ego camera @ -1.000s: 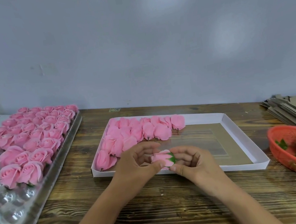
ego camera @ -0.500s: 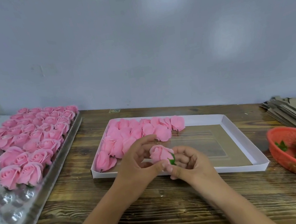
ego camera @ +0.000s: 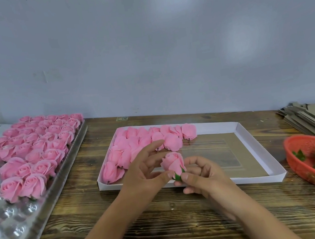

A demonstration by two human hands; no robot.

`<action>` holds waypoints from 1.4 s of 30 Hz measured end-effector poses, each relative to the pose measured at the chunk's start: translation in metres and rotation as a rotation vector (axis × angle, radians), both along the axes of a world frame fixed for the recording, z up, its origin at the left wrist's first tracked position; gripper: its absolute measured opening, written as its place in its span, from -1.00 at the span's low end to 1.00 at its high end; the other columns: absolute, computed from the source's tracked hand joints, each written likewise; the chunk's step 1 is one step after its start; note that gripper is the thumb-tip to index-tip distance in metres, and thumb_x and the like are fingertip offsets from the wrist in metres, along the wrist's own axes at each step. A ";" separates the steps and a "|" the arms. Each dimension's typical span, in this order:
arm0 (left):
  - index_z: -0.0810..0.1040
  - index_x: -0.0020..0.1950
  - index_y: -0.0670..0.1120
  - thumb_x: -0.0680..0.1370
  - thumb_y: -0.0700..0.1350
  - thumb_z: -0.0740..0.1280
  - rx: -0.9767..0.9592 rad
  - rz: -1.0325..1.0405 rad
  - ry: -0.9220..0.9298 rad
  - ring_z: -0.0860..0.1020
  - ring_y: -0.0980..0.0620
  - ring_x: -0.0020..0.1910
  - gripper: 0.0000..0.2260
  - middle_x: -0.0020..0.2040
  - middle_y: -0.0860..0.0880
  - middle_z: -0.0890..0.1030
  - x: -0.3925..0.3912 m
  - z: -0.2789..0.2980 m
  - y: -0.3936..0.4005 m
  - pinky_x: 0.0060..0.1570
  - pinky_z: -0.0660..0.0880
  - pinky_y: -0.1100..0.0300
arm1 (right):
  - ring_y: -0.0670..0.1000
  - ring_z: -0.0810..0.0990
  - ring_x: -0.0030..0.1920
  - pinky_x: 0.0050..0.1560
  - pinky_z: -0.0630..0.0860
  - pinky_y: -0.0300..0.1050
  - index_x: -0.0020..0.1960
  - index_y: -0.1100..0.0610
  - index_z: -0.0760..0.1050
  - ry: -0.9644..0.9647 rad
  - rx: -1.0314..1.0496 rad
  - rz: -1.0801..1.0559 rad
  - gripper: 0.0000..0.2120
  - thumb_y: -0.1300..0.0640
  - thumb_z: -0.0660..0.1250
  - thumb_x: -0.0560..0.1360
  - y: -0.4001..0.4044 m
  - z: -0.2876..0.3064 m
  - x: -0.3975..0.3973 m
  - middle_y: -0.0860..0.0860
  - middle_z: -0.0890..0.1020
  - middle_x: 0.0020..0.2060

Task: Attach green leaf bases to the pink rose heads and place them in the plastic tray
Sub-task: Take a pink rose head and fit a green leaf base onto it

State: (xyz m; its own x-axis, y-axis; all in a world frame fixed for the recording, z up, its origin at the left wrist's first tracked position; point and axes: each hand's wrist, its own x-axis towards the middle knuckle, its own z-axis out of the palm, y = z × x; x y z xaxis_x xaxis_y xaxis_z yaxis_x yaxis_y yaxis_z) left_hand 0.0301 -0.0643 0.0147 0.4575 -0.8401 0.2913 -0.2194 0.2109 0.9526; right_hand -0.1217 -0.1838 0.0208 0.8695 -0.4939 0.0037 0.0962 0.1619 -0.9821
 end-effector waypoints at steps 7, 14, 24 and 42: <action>0.51 0.25 0.35 0.36 0.03 0.55 0.059 0.056 -0.025 0.61 0.17 0.19 -0.49 0.18 0.19 0.65 -0.002 0.000 -0.001 0.18 0.55 0.13 | 0.06 0.69 0.07 -0.06 0.60 -0.22 0.22 0.04 0.62 -0.023 -0.027 -0.015 -0.64 0.11 0.45 0.43 0.001 0.000 0.001 0.12 0.70 0.08; 0.56 0.18 0.35 0.31 0.11 0.59 0.082 0.083 -0.025 0.64 0.15 0.10 -0.52 0.09 0.15 0.68 -0.005 -0.003 -0.003 0.10 0.61 0.19 | 0.03 0.69 0.02 -0.15 0.59 -0.22 0.08 -0.03 0.65 -0.039 -0.082 -0.088 -0.66 0.02 0.55 0.32 0.004 -0.003 0.004 0.06 0.72 0.04; 0.53 0.26 0.30 0.42 -0.03 0.50 0.043 -0.037 0.015 0.65 -0.02 0.14 -0.54 0.20 0.08 0.68 -0.005 0.001 0.001 0.15 0.60 0.14 | 0.10 0.66 0.13 -0.06 0.61 -0.13 0.22 0.12 0.57 -0.057 0.026 -0.016 -0.61 0.14 0.52 0.41 -0.003 -0.005 0.002 0.14 0.68 0.12; 0.73 -0.06 0.17 0.53 0.12 0.40 -0.069 -0.042 -0.119 0.58 0.14 0.26 -0.88 0.11 0.13 0.70 -0.012 0.006 0.002 0.18 0.50 0.24 | -0.09 0.69 0.03 0.00 0.54 -0.33 0.15 0.08 0.61 0.001 -0.305 0.051 -0.70 0.35 0.43 0.48 0.006 -0.008 0.003 -0.02 0.73 0.01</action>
State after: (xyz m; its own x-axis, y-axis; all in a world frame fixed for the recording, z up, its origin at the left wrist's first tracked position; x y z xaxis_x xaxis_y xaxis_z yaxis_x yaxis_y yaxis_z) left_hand 0.0184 -0.0620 0.0204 0.3814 -0.8339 0.3988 -0.3194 0.2860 0.9034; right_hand -0.1183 -0.1780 0.0127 0.8931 -0.4261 0.1445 0.0946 -0.1362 -0.9862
